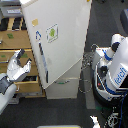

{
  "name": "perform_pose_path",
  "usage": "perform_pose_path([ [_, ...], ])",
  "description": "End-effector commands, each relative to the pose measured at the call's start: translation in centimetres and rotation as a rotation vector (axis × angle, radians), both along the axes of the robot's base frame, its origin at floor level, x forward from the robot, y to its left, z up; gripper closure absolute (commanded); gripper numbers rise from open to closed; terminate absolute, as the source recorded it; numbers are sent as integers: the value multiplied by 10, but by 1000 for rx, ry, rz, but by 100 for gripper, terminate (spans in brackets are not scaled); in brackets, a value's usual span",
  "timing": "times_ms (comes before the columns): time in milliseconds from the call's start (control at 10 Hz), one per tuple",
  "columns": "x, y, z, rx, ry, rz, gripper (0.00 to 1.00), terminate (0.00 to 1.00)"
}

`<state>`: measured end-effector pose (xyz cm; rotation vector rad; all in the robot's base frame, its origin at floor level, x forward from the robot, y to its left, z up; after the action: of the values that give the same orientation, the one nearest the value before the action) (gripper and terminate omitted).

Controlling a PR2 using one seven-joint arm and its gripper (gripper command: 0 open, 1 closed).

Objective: Opening the fridge

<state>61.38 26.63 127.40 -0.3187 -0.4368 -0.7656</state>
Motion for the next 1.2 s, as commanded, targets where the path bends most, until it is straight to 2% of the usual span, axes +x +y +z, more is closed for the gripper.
perform_pose_path([
  [100, 284, -37, -318, 362, 217, 257, 0, 0],
  [300, 300, -114, -320, 366, 191, 202, 0, 0],
  [400, 196, -269, -236, 336, 45, -58, 0, 0],
  [500, 166, -290, -220, 369, 5, -113, 0, 0],
  [900, 103, -260, -211, 424, -4, -146, 0, 0],
  [1200, 39, -248, -177, 352, -33, -169, 0, 0],
])
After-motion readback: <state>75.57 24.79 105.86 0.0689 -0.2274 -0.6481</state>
